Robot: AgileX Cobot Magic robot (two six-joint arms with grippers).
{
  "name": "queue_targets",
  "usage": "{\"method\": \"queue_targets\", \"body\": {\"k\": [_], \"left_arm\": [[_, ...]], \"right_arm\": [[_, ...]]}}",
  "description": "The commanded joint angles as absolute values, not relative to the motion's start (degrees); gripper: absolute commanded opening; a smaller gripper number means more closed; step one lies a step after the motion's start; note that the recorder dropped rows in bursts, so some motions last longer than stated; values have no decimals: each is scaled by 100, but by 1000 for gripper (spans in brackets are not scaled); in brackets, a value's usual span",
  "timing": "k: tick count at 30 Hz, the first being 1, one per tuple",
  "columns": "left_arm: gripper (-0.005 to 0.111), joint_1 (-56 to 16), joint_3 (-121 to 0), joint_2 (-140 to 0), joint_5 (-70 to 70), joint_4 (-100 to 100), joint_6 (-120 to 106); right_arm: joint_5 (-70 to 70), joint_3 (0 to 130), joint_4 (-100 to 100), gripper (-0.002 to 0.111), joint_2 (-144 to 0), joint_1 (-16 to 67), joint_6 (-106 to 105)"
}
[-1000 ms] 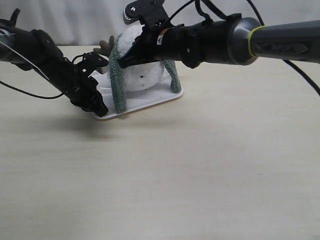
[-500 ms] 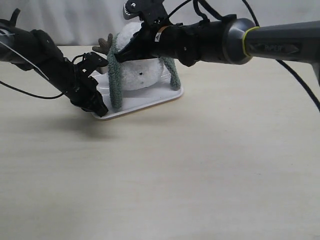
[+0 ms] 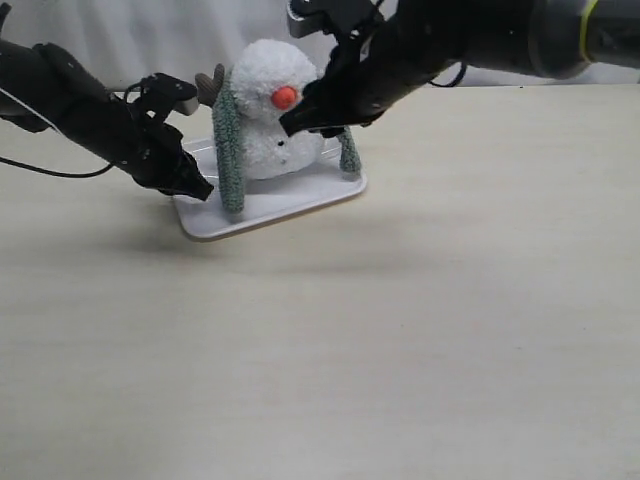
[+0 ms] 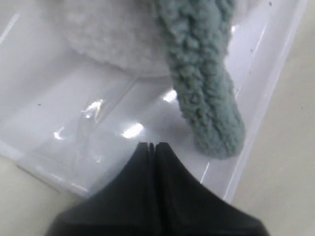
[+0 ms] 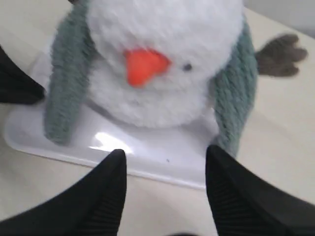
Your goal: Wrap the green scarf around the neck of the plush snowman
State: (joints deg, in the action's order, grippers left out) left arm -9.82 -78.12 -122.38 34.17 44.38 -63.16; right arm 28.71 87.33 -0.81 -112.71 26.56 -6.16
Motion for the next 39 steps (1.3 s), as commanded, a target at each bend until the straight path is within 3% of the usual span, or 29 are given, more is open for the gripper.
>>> {"method": "queue_targets", "body": {"k": [1, 5, 9, 11, 13, 14, 16, 17, 19, 23, 25, 26, 30, 33, 39], "left_arm": [[0, -660, -7537, -11892, 3317, 5494, -6900], [0, -606, -7349, -11912, 3800, 7023, -8418], [0, -606, -7339, -11940, 4232, 7554, -9108], [1, -606, -7339, -12019, 4060, 7724, -9158], [9, -606, -7339, -12138, 4022, 8109, -9272], [21, -606, -7339, -12193, 4158, 8497, -9508], [33, -606, -7339, -12274, 4568, 8894, -9809], [34, -619, -7339, -12299, 4686, 9017, -9908], [33, -735, -7339, -12413, 4383, 9080, -9953], [31, -1043, -7339, -12613, 3705, 9183, -10239], [23, -1123, -7339, -12613, 3797, 9236, -10392], [12, -1178, -7339, -12613, 3785, 9236, -10498], [8, -1181, -7339, -12621, 3911, 9213, -10498], [16, -1191, -7349, -12621, 4172, 9224, -10498], [28, -1191, -7349, -12621, 4283, 9210, -10337]], "right_arm": [[2343, 8257, -58, 48, -11231, 2010, -554], [1771, 8159, -157, 48, -11379, 1970, -814], [1669, 8275, -430, 63, -11681, 2139, -1348], [1614, 8398, -430, 65, -11834, 2150, -1348], [1488, 8579, -430, 65, -11946, 2150, -1320], [1461, 8695, -491, 65, -12018, 2150, -1320], [1400, 8824, -491, 65, -12137, 2150, -1320], [1303, 8833, -491, 65, -12167, 2150, -1320], [1071, 8861, -491, 64, -12278, 2140, -1279], [782, 8861, -491, 48, -12410, 2140, -1265], [669, 8861, -491, 41, -12488, 2140, -1265], [561, 8861, -491, 35, -12552, 2140, -1265], [511, 8890, -491, 42, -12542, 2140, -1278], [646, 9031, -491, 51, -12542, 2140, -1269], [560, 9217, -468, 52, -12697, 2130, -1283]]}}
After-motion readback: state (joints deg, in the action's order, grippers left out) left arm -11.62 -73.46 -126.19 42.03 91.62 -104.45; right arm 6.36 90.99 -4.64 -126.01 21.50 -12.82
